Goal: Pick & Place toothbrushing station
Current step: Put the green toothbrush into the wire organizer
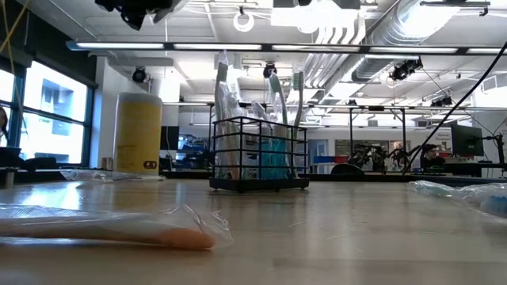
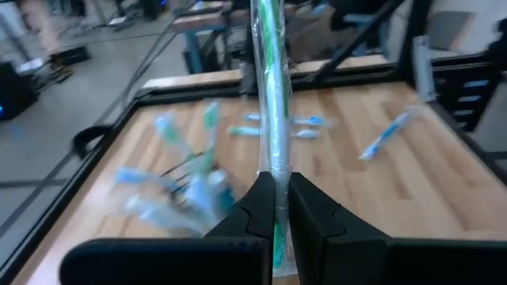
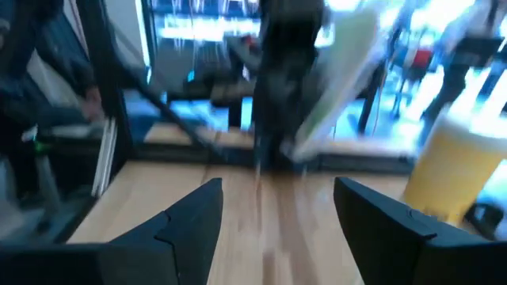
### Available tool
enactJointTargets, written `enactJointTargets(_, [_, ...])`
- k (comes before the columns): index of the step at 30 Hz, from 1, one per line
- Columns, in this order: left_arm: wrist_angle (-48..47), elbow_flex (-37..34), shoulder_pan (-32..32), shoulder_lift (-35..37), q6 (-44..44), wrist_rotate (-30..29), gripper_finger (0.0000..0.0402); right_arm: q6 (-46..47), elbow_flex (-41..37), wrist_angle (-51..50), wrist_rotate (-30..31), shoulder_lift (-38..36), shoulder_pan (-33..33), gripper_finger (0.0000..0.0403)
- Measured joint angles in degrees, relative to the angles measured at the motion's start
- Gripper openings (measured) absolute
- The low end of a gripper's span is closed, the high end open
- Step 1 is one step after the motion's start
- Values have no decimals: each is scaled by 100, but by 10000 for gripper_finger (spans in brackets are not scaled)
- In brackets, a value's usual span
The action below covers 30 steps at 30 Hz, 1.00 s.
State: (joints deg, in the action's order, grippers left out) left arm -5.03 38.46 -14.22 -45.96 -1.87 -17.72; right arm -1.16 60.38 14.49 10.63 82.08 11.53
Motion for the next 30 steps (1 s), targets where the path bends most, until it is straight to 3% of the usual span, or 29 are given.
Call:
enactJointTargets(7, [648,1,-114,-639,-299,187,11,-677,0,734,-20,0,0,234])
enactJointTargets(19, [878,0,-116,-832,-435,206,11,-921,0,698,-30,0,-6,231])
enactJointTargets(24, [883,0,-116,-830,-437,204,11,-964,0,691,-35,0,-18,200])
enactJointTargets(30, [888,0,-112,-830,-439,184,12,-965,0,711,-252,0,-144,134])
